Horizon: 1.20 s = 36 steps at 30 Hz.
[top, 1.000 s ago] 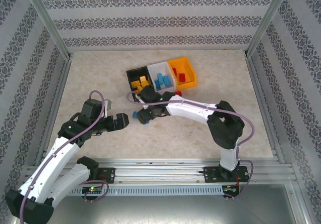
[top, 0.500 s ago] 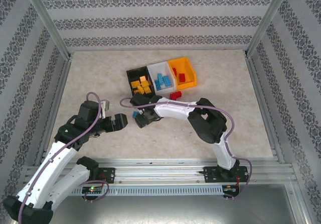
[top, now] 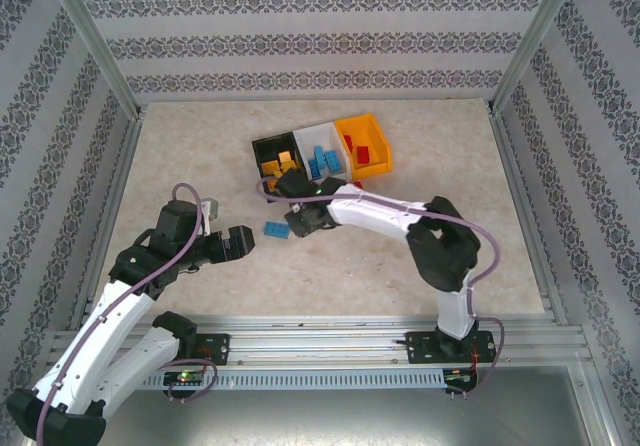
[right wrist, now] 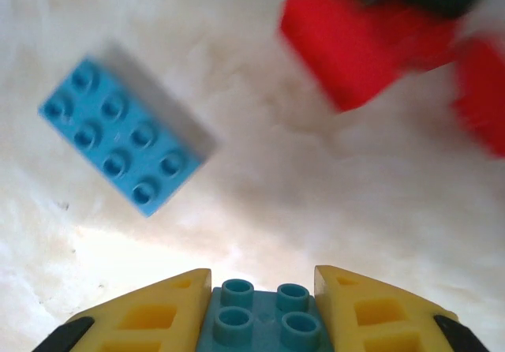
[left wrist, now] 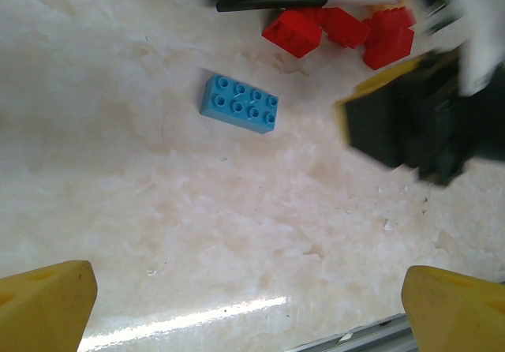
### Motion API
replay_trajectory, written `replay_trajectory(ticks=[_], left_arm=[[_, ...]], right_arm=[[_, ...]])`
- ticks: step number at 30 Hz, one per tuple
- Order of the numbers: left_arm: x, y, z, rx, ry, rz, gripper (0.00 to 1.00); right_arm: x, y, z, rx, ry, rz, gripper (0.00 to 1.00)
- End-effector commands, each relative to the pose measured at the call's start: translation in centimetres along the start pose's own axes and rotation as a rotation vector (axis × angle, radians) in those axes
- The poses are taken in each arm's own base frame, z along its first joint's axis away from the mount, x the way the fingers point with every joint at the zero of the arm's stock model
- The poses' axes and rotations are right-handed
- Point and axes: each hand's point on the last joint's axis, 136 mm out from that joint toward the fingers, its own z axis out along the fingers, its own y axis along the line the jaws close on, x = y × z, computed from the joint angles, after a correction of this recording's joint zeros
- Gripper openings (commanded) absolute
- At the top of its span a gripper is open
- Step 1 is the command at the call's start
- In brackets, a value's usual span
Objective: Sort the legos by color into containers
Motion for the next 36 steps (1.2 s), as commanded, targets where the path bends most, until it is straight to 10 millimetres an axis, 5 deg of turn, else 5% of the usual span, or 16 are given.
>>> replay_trajectory(ticks=[1, 8, 11, 15, 20, 25, 30, 36], left_arm=[[-0.1, 0.0, -0.2, 0.0, 0.003, -0.011, 1.0], [0.1, 0.4, -0.5, -0.02, 0.008, -0.006, 1.0], [0.2, 0.5, -0.7, -0.031, 0.008, -0.004, 1.0], [0.2, 0.7, -1.0, -0.042, 0.001, -0.003, 1.0], [-0.3, 0.9, -0.9, -0.05, -0.02, -0.007, 1.0], [-1.6, 0.3, -1.5, -0.034, -0.081, -0.003, 1.0], [-1.8, -0.1, -1.6, -0.01, -0.09, -0.012, 1.0], [-1.0, 0.0, -2.0, 0.003, -0.086, -0.023, 1.0]], right_arm=[[-3.2, -4.4, -2.7, 0.074, -0.076, 0.038, 0.24], [-9.5, -10.4, -1.4, 0.083, -0.153, 0.139, 0.27], [-11.7, -11.6, -1.0, 0.093, -0.166, 0.145, 0.47], [-12.2, -11.3, -1.4, 0.095, -0.178, 0.133, 0.57], [-9.1, -7.0, -2.9, 0.03, -0.189, 0.081, 0.58], [-2.9, 2.0, -1.6, -0.238, -0.06, -0.072, 0.62], [-0.2, 4.9, 1.3, -0.243, 0.039, -0.163, 0.71], [-0.9, 6.5, 3.6, -0.235, 0.061, -0.219, 0.74]])
